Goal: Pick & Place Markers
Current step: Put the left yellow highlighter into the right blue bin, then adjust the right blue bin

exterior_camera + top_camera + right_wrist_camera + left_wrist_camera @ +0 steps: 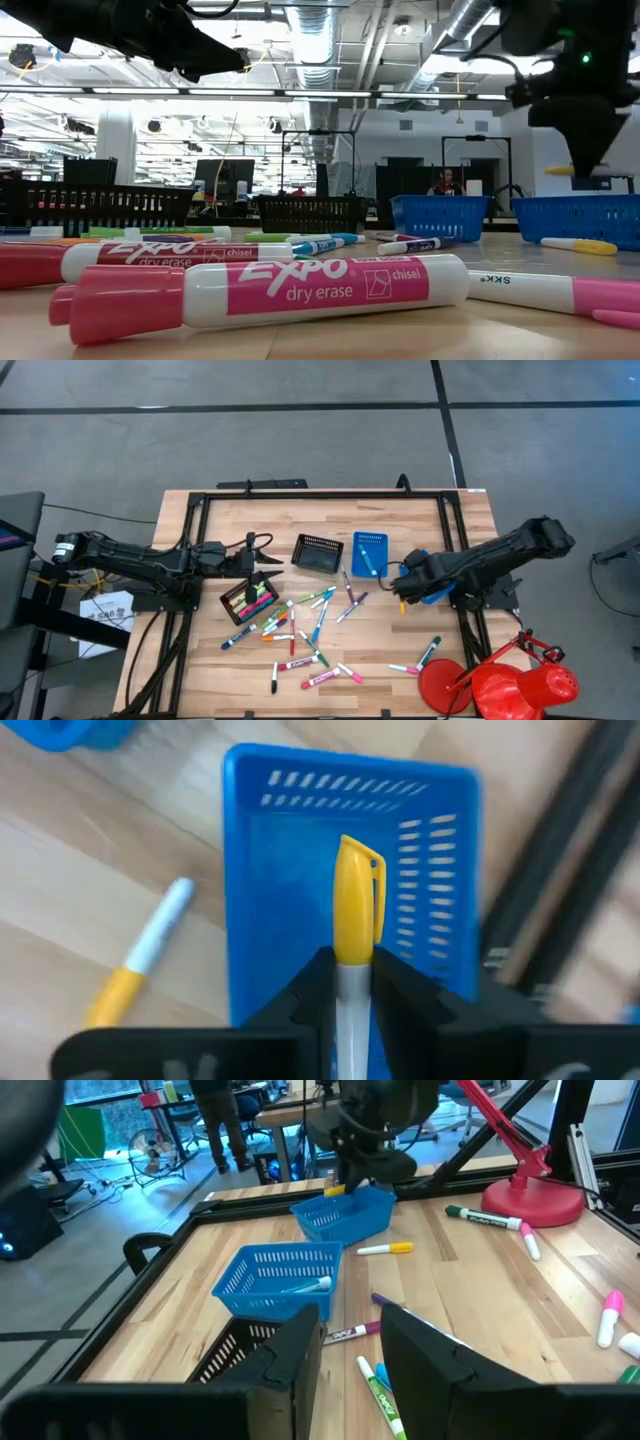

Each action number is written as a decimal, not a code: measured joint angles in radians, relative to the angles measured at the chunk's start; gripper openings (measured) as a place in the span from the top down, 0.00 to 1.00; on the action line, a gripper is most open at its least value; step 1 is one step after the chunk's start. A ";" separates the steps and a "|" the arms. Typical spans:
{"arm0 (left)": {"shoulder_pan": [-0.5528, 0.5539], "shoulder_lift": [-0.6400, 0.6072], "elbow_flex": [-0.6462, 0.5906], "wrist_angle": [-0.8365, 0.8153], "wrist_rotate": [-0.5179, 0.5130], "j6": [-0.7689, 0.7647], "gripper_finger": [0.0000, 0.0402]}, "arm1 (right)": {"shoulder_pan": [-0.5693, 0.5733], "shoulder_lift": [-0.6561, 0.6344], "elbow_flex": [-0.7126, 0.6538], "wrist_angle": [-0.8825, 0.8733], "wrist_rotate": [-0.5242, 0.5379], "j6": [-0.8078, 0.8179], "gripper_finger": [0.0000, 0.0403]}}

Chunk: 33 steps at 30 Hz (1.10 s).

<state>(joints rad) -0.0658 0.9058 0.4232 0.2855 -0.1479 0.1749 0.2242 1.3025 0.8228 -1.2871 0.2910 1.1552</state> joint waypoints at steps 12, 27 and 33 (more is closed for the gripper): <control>0.000 0.000 0.000 0.009 0.000 0.000 0.74 | -0.013 -0.039 -0.095 0.127 -0.040 0.052 0.84; 0.000 0.000 0.000 0.014 0.000 0.000 0.74 | 0.009 -0.039 -0.089 0.298 -0.042 0.009 0.68; 0.000 0.000 0.000 0.016 0.000 0.000 0.74 | 0.045 -0.039 -0.035 0.323 -0.049 0.046 0.67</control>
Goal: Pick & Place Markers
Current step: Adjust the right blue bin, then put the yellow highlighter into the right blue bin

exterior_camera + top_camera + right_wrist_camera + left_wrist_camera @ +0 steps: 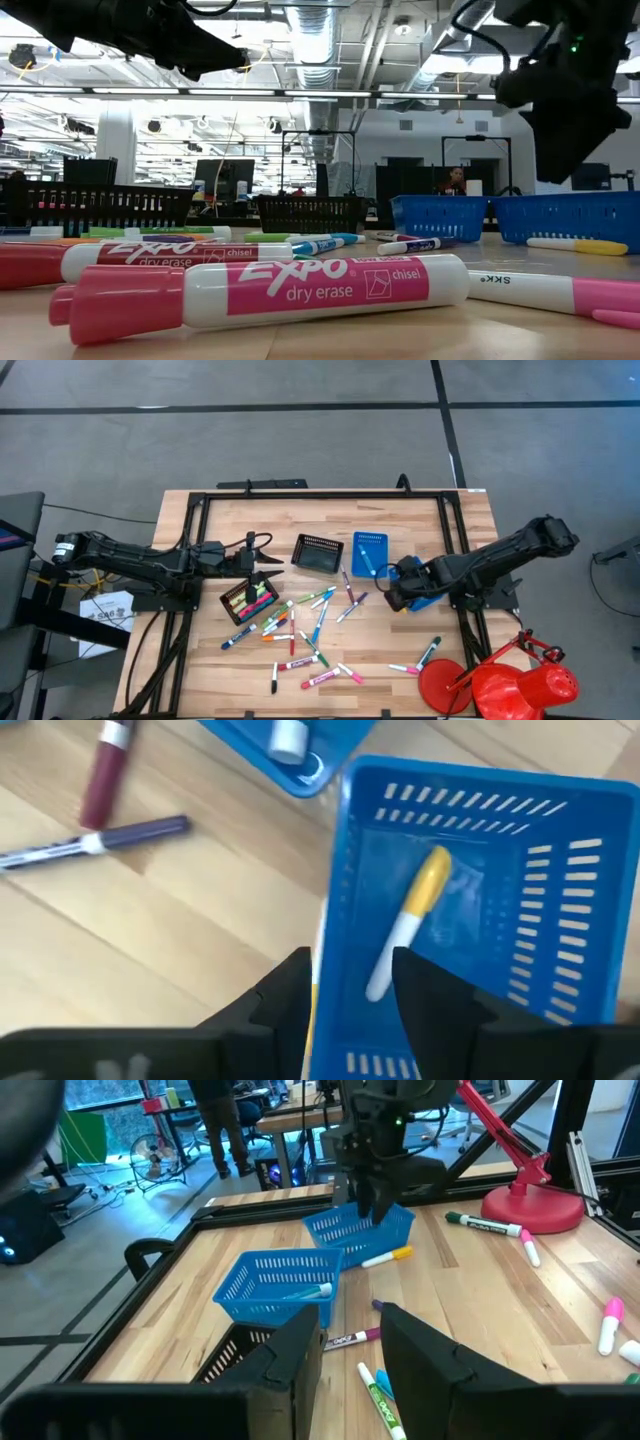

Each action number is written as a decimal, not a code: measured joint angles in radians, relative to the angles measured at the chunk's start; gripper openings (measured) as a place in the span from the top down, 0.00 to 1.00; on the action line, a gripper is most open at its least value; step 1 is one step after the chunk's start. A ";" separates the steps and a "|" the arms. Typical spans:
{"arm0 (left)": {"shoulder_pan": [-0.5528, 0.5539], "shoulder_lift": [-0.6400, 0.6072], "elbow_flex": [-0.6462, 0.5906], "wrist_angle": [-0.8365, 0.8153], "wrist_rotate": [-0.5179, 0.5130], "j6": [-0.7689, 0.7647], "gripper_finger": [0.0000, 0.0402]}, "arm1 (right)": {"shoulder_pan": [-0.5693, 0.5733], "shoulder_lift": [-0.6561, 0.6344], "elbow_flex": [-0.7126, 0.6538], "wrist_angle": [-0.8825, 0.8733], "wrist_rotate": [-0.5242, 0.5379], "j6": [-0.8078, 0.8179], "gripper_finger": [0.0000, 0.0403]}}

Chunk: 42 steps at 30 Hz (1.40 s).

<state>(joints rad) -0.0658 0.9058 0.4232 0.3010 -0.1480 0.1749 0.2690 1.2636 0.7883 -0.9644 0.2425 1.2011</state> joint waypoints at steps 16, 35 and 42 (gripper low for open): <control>0.000 0.000 0.000 0.006 0.000 -0.008 0.74 | 0.128 0.125 0.023 0.157 -0.132 0.004 0.71; 0.000 0.000 0.000 0.018 0.000 -0.016 0.74 | -0.050 0.296 0.022 0.088 -0.220 -0.057 0.71; 0.000 0.000 0.000 0.019 0.000 -0.024 0.74 | -0.050 0.354 0.023 0.105 -0.225 -0.058 0.71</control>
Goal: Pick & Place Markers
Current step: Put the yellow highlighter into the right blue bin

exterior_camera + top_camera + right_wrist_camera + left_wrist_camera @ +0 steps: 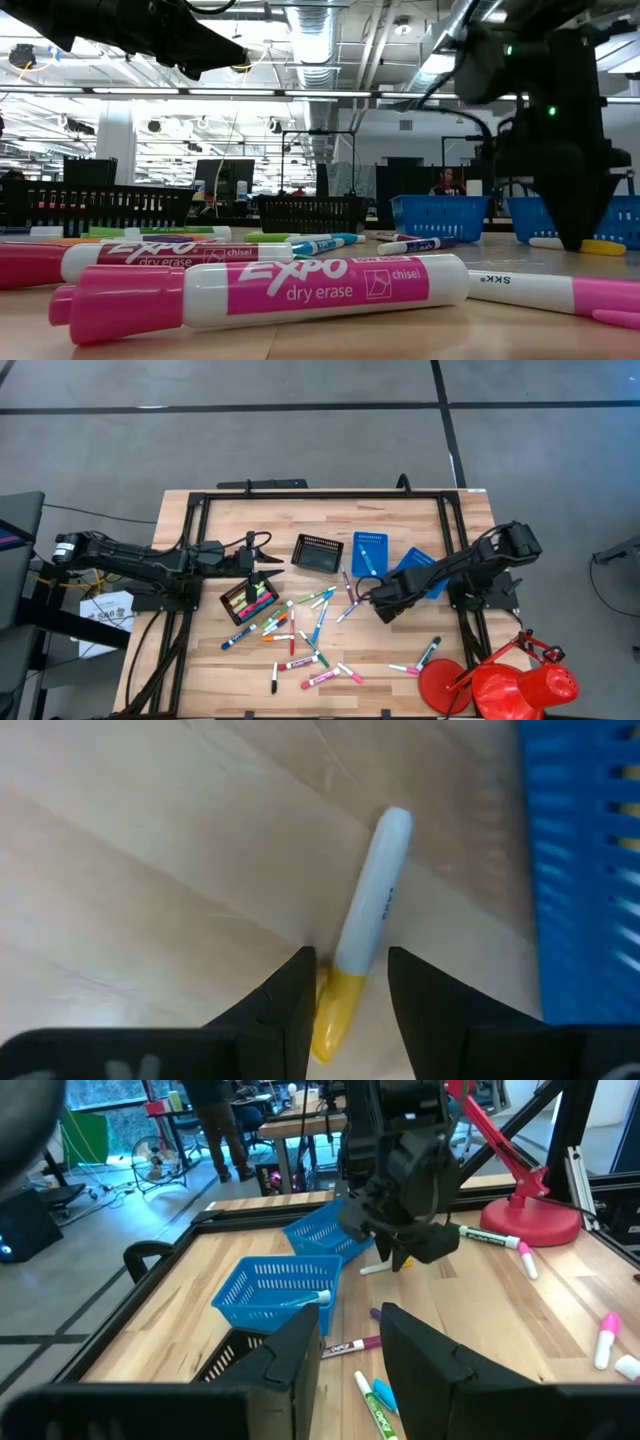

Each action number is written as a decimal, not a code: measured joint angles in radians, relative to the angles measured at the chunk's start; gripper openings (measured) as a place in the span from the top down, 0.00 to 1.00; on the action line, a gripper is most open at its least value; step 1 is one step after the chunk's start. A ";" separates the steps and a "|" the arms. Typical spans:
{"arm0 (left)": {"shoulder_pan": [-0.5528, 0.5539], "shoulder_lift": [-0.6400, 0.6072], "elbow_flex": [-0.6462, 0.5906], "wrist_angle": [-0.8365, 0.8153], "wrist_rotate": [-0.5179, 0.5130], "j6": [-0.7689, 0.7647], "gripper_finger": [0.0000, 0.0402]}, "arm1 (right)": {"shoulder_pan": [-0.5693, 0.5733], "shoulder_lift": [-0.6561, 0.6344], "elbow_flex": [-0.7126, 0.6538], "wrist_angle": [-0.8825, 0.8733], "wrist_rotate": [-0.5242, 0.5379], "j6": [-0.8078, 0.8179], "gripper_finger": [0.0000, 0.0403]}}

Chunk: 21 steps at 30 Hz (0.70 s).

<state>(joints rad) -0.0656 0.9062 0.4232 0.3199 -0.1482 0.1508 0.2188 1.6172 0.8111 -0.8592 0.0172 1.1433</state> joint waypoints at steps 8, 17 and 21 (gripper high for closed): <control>0.000 0.000 0.000 0.001 0.000 -0.002 0.74 | 0.000 0.061 0.009 0.012 -0.015 -0.104 0.76; 0.000 0.000 0.000 0.002 0.000 -0.002 0.74 | 0.004 -0.070 0.044 0.027 0.042 -0.131 0.95; 0.000 0.000 0.000 0.002 0.000 -0.002 0.74 | 0.015 -0.153 0.075 -0.028 0.110 -0.131 0.88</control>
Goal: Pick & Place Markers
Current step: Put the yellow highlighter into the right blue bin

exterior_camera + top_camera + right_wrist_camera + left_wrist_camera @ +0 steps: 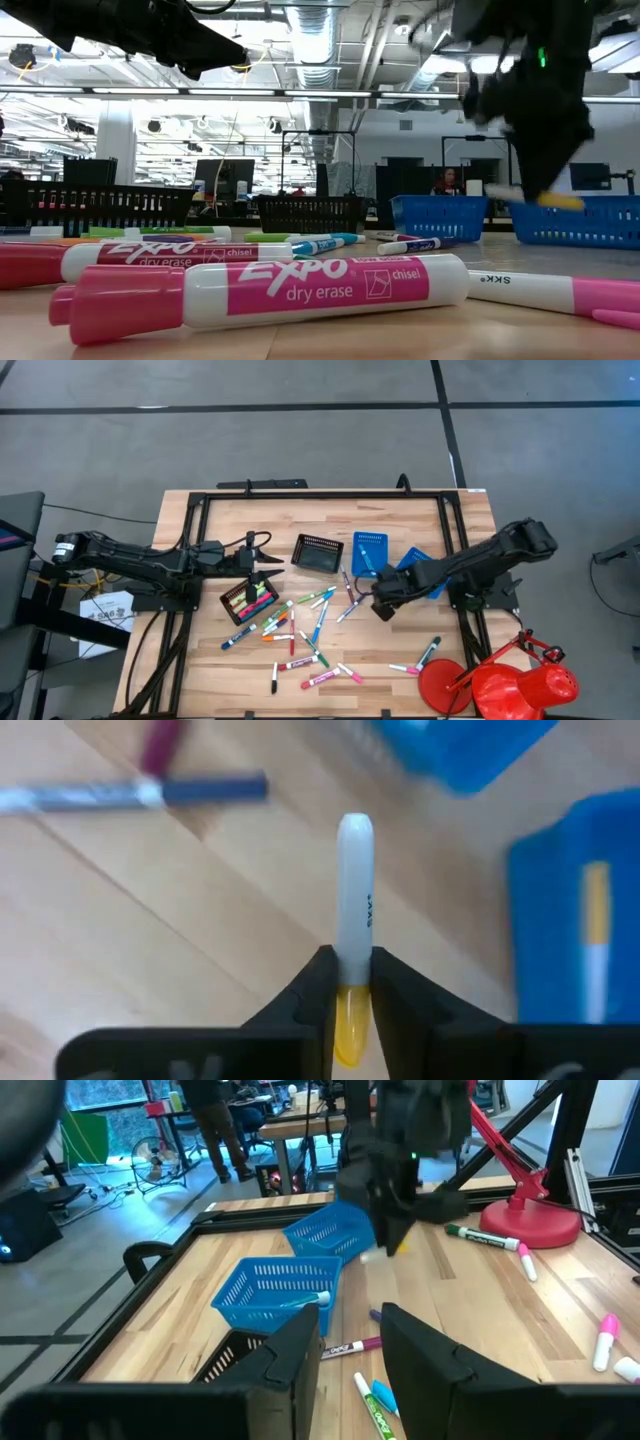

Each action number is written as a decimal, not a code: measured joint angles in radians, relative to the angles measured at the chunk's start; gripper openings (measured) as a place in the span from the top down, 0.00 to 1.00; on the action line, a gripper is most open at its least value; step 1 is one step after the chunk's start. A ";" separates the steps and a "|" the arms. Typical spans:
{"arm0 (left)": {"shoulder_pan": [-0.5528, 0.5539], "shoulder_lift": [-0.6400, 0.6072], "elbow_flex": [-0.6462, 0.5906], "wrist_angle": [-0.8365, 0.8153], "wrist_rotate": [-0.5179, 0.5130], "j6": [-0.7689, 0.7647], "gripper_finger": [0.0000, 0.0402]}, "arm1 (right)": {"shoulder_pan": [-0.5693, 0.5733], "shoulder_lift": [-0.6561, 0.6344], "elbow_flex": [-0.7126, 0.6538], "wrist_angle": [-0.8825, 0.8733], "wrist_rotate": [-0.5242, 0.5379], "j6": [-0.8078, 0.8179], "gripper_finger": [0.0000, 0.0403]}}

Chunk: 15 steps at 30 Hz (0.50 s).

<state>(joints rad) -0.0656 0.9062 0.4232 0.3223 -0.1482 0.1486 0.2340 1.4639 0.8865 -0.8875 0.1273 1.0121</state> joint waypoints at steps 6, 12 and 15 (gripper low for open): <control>0.000 0.000 0.000 0.000 0.000 0.000 0.74 | 0.006 -0.111 0.009 -0.313 0.057 0.110 0.92; 0.000 0.000 0.000 0.000 0.000 0.000 0.74 | 0.008 -0.137 -0.018 -0.455 0.089 0.150 0.92; 0.000 0.000 0.000 0.000 0.000 0.000 0.74 | 0.007 -0.134 -0.063 -0.359 0.091 0.083 0.83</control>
<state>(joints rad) -0.0658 0.9062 0.4229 0.3225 -0.1479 0.1486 0.2414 1.3302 0.8232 -1.2468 0.2182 1.0953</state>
